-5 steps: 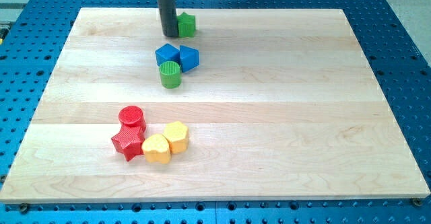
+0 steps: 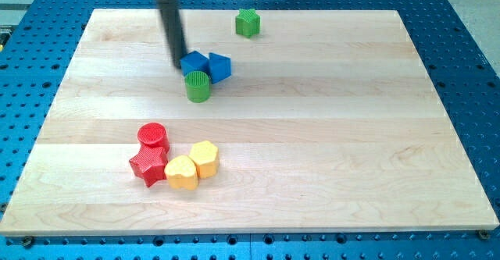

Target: Move the blue cube diagonal to the blue triangle

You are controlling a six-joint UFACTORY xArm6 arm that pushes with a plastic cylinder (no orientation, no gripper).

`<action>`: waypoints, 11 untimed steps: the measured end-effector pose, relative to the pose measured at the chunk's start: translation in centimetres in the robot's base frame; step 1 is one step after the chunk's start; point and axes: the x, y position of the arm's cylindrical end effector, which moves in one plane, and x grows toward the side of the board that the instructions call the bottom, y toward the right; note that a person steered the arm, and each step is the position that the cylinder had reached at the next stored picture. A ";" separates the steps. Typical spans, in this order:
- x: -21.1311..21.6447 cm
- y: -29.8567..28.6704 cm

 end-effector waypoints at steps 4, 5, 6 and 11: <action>4.3 6.8; 2.5 11.7; 2.6 14.1; -6.8 20.8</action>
